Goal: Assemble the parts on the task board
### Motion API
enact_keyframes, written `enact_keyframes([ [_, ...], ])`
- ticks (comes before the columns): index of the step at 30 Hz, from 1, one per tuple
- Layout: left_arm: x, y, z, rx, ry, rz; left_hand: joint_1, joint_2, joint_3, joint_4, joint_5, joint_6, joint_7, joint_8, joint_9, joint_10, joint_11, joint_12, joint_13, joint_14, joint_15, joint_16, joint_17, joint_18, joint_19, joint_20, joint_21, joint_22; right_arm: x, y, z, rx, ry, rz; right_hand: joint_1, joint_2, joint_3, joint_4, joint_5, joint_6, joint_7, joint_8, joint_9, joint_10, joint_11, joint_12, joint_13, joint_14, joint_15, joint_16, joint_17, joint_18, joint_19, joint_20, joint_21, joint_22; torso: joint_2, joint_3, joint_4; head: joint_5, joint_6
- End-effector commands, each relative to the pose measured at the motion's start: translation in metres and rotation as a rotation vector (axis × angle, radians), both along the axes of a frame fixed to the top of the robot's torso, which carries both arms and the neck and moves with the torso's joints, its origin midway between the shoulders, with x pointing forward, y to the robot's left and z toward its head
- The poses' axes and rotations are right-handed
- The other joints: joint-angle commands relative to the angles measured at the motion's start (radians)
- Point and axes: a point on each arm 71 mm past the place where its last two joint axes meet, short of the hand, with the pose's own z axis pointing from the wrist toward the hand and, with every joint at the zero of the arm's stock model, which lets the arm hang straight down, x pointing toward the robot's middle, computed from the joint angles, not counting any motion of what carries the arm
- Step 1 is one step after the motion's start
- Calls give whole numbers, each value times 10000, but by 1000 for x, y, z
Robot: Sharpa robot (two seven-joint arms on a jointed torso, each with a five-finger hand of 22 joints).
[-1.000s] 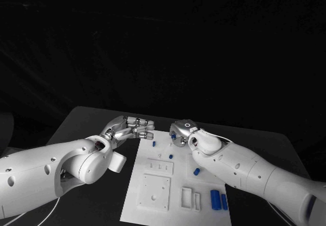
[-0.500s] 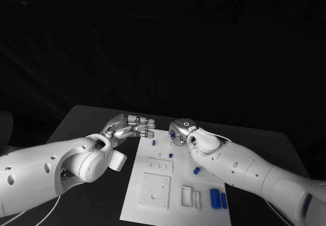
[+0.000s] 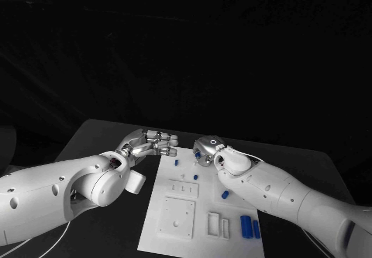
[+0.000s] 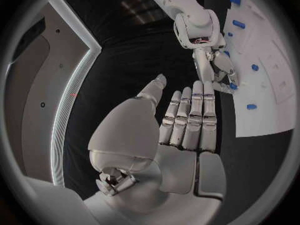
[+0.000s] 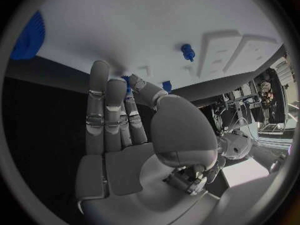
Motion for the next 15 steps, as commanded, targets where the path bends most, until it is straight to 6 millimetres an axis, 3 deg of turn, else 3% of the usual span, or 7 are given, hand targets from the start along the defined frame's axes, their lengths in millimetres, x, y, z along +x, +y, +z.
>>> enact_keyframes([
  [1, -1, -3, 2, -87, -19, -194, -16, 85, -41, 7, -26, -58, -24, 2, -4, -63, -2, 15, 16, -78, 19, -2, -14, -23, 43, 48, -36, -12, 0, 2, 0, -60, 21, 108, 10, -107, -60, 48, 17, -137, -15, 36, -11, -195, 42, 4, -7, 14, 94, -71, -16, 29, 8, 87, -104, 11, -3, -7, -10, 15, 5],
  [11, 0, -3, 3, -78, -31, -187, 4, 69, -52, 0, -32, -68, -21, 2, -4, -74, 0, 14, 15, -82, 20, -3, -15, -21, 46, 48, -39, -10, 0, 2, 0, 29, 76, 109, 5, -260, -255, 68, 11, -447, -38, 34, -18, -804, 136, 7, -12, 32, 169, -175, -47, 89, 69, 171, -336, -19, 4, -11, -5, 26, 40],
  [14, 0, -3, 3, -77, -34, -184, 4, 69, -52, 0, -32, -68, -21, 2, -4, -74, 0, 14, 15, -82, 20, -3, -15, -21, 46, 48, -39, -10, 1, 0, 1, 160, 100, 113, -72, -404, -822, 172, 355, -736, -40, 35, -22, -1253, 199, 15, -11, 32, 211, -250, -84, 98, 117, 218, -488, -115, 6, -11, -10, 29, 41],
  [15, 0, -2, 3, -76, -35, -180, 4, 69, -52, 0, -32, -68, -21, 2, -4, -74, 0, 14, 15, -82, 20, -3, -15, -21, 46, 48, -39, -10, 1, 0, 1, 221, 93, 119, 35, -383, -1407, 258, 473, -884, -33, 53, -15, -1494, 256, 22, -10, 36, 238, -293, -103, 116, 180, 246, -622, -226, 7, -12, -12, 30, 40],
])
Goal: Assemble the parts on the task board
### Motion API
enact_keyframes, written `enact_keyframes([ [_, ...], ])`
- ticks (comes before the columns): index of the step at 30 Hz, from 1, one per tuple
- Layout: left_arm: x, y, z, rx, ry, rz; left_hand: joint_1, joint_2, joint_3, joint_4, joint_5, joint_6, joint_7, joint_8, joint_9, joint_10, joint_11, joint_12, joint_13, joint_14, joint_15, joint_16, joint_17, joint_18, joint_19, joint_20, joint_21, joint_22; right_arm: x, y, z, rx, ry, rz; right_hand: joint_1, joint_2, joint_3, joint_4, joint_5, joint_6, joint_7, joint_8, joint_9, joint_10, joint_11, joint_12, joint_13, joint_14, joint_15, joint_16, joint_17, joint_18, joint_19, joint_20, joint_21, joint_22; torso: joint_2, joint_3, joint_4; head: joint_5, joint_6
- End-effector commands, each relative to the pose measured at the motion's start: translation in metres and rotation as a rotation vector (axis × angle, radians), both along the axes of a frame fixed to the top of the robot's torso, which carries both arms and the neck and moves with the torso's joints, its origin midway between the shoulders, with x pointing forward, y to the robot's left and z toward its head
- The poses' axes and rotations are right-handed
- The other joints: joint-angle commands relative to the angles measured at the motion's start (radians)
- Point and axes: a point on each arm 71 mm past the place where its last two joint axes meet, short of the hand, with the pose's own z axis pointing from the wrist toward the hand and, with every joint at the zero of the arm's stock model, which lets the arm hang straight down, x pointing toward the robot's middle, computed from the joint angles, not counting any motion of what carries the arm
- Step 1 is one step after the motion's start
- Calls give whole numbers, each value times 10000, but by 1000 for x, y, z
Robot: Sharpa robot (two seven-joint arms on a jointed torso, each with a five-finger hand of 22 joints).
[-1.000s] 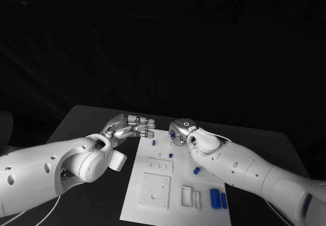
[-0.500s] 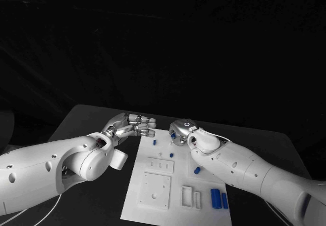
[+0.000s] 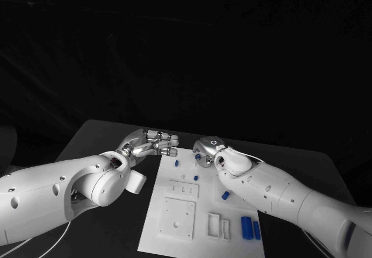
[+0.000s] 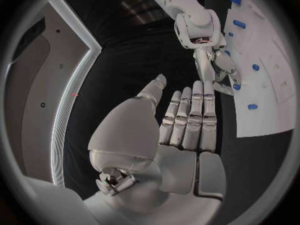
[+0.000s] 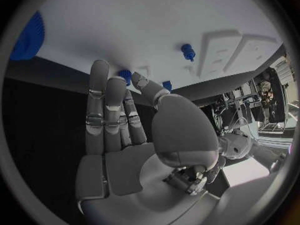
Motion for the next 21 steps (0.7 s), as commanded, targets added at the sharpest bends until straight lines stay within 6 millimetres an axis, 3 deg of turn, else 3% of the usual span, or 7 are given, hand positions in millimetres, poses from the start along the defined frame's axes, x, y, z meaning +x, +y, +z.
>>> enact_keyframes([
  [1, -1, -2, 2, -81, -18, -169, 4, 69, -52, 0, -32, -68, -21, 2, -4, -74, 0, 14, 16, -82, 20, -3, -15, -21, 46, 48, -39, -10, 0, 0, 1, 234, 42, 121, 258, -16, -1350, 225, 180, -301, -15, 53, -6, -524, 178, -41, -13, -27, 152, -128, -35, 148, 158, 121, -340, -285, 6, -3, -9, 5, 2],
  [5, 0, -1, 2, -76, -27, -141, 16, 63, -56, -2, -35, -82, -16, 1, -5, -98, 7, 13, 16, -83, 22, -2, -15, -21, 44, 51, -42, -11, -2, -4, 4, 532, -37, 169, 734, -147, -2652, 1042, -38, -744, -249, 48, -13, -1464, 308, -13, -15, -83, 229, -146, -21, 239, 456, 201, -816, -774, 10, 3, -20, -17, 12],
  [10, 0, 3, 3, -65, -46, -66, 16, 63, -56, -2, -35, -82, -16, 1, -5, -98, 7, 13, 16, -83, 22, -2, -15, -21, 44, 51, -42, -11, -5, -15, 15, 1044, -190, 198, 943, -400, -2983, 1809, -38, -836, -232, 22, -25, -1617, 324, -82, -42, -83, 205, -179, -26, 168, 485, 180, -710, -1247, 4, 21, -65, -27, 18],
  [13, 1, 5, 4, -60, -57, -32, 16, 63, -56, -2, -35, -82, -16, 1, -5, -98, 7, 13, 16, -83, 22, -2, -15, -21, 44, 51, -42, -11, -7, -27, 24, 1361, -326, 99, 905, -302, -3014, 1693, -11, -724, -141, 23, -23, -716, 245, -52, -4, -87, 156, -179, -10, 157, 483, 141, -628, -1414, 4, 38, -111, -26, 43],
  [17, 1, 8, 4, -61, -60, 10, 25, 61, -61, -8, -31, -92, -7, 0, -5, -111, 13, 14, 16, -80, 22, 0, -14, -17, 46, 51, -42, -10, -10, -51, 39, 1756, -490, -143, 725, -31, -2952, 1167, -18, -489, 27, 32, -14, 23, 38, -45, 2, -75, 10, -161, 56, 132, 478, 23, -497, -1563, -13, 83, -182, -31, 73],
  [19, 1, 10, 4, -68, -52, 42, 25, 61, -61, -8, -31, -92, -7, 0, -5, -111, 13, 14, 16, -80, 22, 0, -14, -17, 46, 51, -42, -10, -13, -67, 46, 1955, -681, -275, 570, 194, -2580, 892, 352, -150, 4, 54, 5, 1526, -369, 158, 94, -48, -247, -115, 123, 66, 507, -157, -310, -1514, -23, 120, -246, -37, 95],
  [21, 1, 11, 4, -69, -49, 66, 25, 61, -61, -8, -31, -92, -7, 0, -5, -111, 13, 14, 16, -80, 22, 0, -14, -17, 46, 51, -42, -10, -16, -79, 51, 2014, -802, -385, 467, 169, -2279, 709, 374, -3, -71, 52, 6, 2415, -637, 101, 150, -63, -477, -21, 252, -146, 491, -371, -70, -1387, -41, 158, -295, -42, 96],
])
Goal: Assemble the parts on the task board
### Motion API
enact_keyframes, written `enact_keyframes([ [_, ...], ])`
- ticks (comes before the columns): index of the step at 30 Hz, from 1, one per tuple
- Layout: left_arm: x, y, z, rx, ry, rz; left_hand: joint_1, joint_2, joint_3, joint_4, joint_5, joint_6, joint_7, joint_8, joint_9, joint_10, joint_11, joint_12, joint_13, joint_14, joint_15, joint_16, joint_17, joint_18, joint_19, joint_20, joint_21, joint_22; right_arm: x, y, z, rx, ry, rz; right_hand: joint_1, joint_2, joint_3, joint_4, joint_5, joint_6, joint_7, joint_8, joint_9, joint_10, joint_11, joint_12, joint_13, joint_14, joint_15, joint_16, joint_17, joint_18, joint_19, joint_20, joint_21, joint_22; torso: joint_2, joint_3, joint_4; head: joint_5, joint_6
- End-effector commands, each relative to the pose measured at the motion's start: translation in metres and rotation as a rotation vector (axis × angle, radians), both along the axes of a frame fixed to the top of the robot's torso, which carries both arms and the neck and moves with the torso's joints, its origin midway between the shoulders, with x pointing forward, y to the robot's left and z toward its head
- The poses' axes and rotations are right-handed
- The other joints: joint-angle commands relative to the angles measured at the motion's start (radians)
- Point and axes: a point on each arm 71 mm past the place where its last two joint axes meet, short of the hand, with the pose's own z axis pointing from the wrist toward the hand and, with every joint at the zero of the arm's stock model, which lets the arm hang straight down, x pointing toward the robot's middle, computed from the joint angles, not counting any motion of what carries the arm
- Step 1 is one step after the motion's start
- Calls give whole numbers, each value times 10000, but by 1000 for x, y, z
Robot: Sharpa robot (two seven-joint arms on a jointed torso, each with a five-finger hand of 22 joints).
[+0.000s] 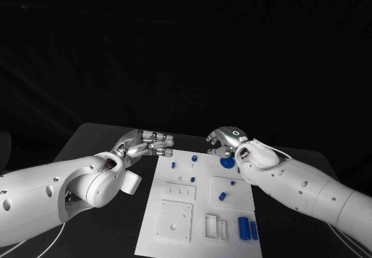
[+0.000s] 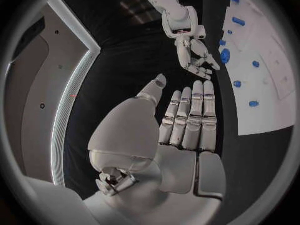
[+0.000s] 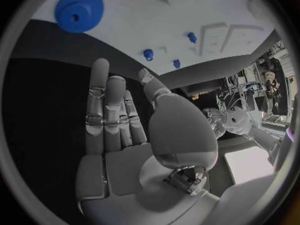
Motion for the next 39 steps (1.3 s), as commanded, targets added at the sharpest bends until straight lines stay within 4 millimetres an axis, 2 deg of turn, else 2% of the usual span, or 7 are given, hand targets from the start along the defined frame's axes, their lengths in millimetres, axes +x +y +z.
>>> enact_keyframes([
  [1, 0, 0, 2, -109, -10, -146, 40, 63, -55, -22, -25, -95, -11, 0, -5, -73, -25, 14, 16, -36, -19, -1, -14, -18, 47, 50, -41, -10, -5, -18, 8, 601, -141, -212, -118, 11, 345, -233, 24, 209, -88, 46, 11, 1182, -366, -35, 136, -35, -265, 74, 143, -378, 395, -321, 241, 148, -39, 93, -133, -40, 21],
  [4, 1, 3, 2, -111, 2, -95, 40, 63, -55, -22, -25, -95, -11, 0, -5, -73, -25, 14, 16, -36, -19, -1, -14, -18, 47, 50, -41, -10, -6, -39, 10, 787, 171, -552, -252, -113, 303, -354, -33, 338, -109, 51, 16, 2044, -599, 255, 559, -40, -435, 62, 253, -589, 377, -523, 308, 195, -62, 137, -204, -82, 17],
  [7, 1, 4, 1, -110, 9, -62, 40, 63, -55, -22, -25, -95, -11, 0, -5, -73, -25, 14, 16, -36, -19, -1, -14, -18, 47, 50, -41, -10, -5, -56, 7, 841, 654, -883, -123, -66, -530, -357, 186, 315, -103, 43, 12, 1674, -744, 1937, 3068, -5, -558, -13, 492, -797, 373, -723, 367, 253, -91, 170, -260, -121, -4],
  [12, 2, 6, 1, -108, 16, -32, 40, 63, -55, -22, -25, -95, -11, 0, -5, -73, -25, 14, 16, -36, -19, -1, -14, -18, 47, 50, -41, -10, -3, -74, -1, 765, 1399, -1299, -150, 1, -1060, -128, 261, 104, -44, 65, 23, -93, -652, 6264, 8233, -140, -477, 497, 1534, -754, 327, -652, 956, 767, -89, 218, -303, -134, -15],
  [15, 2, 7, 1, -106, 22, -29, 40, 63, -55, -22, -25, -95, -11, 0, -5, -73, -25, 14, 16, -36, -19, -1, -14, -18, 47, 50, -41, -10, -2, -83, -8, 734, 1826, -1529, -178, -93, -1301, 111, 566, -85, -1, 47, 17, 22, -559, 8339, 10311, -207, -379, 1235, 3226, -604, 121, -550, 1668, 1635, -88, 247, -313, -153, -17],
  [23, 3, 7, 1, -99, 31, -33, 40, 63, -55, -22, -25, -95, -11, 0, -5, -73, -25, 14, 16, -36, -19, -1, -14, -18, 47, 50, -41, -10, 3, -90, -23, 660, 2521, -1864, -34, -206, -1542, 571, 653, -312, 59, 45, 13, 669, -459, 10346, 12025, 60, -272, 1890, 5548, -385, -197, -424, 3476, 4125, -85, 207, -264, -229, -58],
  [39, 6, 5, 0, -90, 35, -75, 43, 82, -45, -50, -20, -104, -6, 1, -5, -81, -23, 13, 16, -40, -19, -2, -15, -18, 42, 49, -38, -9, 8, -73, -49, 781, 3166, -1727, -85, -152, -1692, 705, 713, -363, 70, 41, 10, 801, -437, 10625, 12336, 184, -253, 1863, 6162, -393, 119, -393, 2851, 6239, -62, 193, -208, -173, -142],
])
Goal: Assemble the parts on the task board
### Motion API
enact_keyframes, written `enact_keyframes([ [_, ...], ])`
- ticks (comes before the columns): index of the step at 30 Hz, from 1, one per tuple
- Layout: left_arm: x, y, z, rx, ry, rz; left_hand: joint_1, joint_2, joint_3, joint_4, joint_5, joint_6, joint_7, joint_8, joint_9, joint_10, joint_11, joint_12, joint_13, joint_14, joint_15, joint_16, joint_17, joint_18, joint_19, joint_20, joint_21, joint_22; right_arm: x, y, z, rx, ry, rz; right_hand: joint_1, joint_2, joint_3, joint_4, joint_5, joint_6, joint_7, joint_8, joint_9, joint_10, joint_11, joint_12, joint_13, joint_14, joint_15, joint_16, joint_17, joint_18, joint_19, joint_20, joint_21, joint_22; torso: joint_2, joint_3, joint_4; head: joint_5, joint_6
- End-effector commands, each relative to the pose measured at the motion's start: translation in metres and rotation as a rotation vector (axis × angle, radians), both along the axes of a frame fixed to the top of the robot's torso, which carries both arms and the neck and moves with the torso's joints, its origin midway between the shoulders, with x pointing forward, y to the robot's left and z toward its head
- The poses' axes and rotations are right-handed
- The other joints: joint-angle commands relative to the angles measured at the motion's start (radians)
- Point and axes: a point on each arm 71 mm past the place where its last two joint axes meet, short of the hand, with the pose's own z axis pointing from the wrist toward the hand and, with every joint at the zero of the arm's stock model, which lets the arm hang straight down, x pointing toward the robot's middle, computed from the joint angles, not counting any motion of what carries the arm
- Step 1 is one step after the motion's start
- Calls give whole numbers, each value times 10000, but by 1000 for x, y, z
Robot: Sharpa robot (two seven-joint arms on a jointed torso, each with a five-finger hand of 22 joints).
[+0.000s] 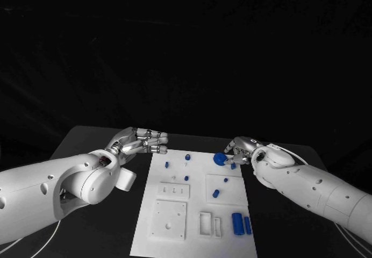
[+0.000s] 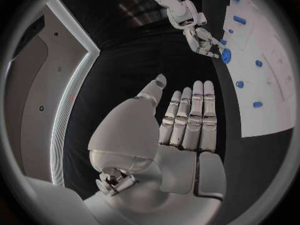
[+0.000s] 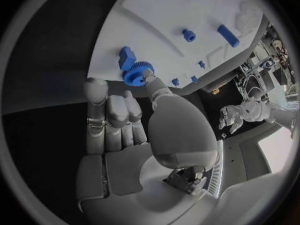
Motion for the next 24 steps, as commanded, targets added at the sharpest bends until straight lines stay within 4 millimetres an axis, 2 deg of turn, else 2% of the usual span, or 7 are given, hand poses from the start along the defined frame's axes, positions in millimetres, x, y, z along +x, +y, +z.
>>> enact_keyframes([
  [1, 0, -3, 1, -106, -7, -207, 43, 82, -16, -22, -20, -78, 20, 1, -5, -82, -22, 13, 16, -40, -18, -2, -15, -18, 42, 49, -38, -8, 0, 2, -3, 61, 195, 130, 7, -16, 14, 20, 24, -65, 12, -17, -7, 74, -18, 66, 33, 33, 20, 75, 27, 97, 201, -4, -168, 364, 10, 5, 16, -13, -14],
  [8, 0, -3, 1, -104, -6, -214, 43, 82, -16, -22, -20, -78, 20, 1, -5, -82, -22, 13, 16, -40, -18, -2, -15, -18, 42, 49, -38, -8, 1, 5, -4, 133, 167, 88, -8, -6, 30, 3, -7, -42, 17, -17, -8, 81, -17, 96, 59, 25, 22, 137, 74, 81, 259, -3, -168, 587, 17, 2, 3, -33, -36],
  [14, -1, -3, 1, -97, 0, -231, 43, 82, -16, -22, -20, -78, 20, 1, -5, -82, -22, 13, 16, -40, -18, -2, -15, -18, 42, 49, -38, -8, 2, 7, -5, 155, 177, 86, -1, 20, 51, 7, -33, -61, 16, -16, -6, 87, -16, 95, 58, 36, 24, 146, 79, 79, 267, -1, -172, 632, 20, 15, 9, -23, -39],
  [24, 0, -4, 1, -72, -10, -246, 43, 83, -20, -34, -26, -82, 20, 2, -5, -84, -21, 14, 16, -46, -16, -3, -16, -17, 37, 50, -35, -8, 3, 11, -6, 190, 158, 86, -61, 19, 27, 69, -52, -103, 20, -16, -7, 73, -9, 72, 45, 34, 27, 144, 74, 75, 294, 2, -222, 745, 10, 9, 1, -4, -49],
])
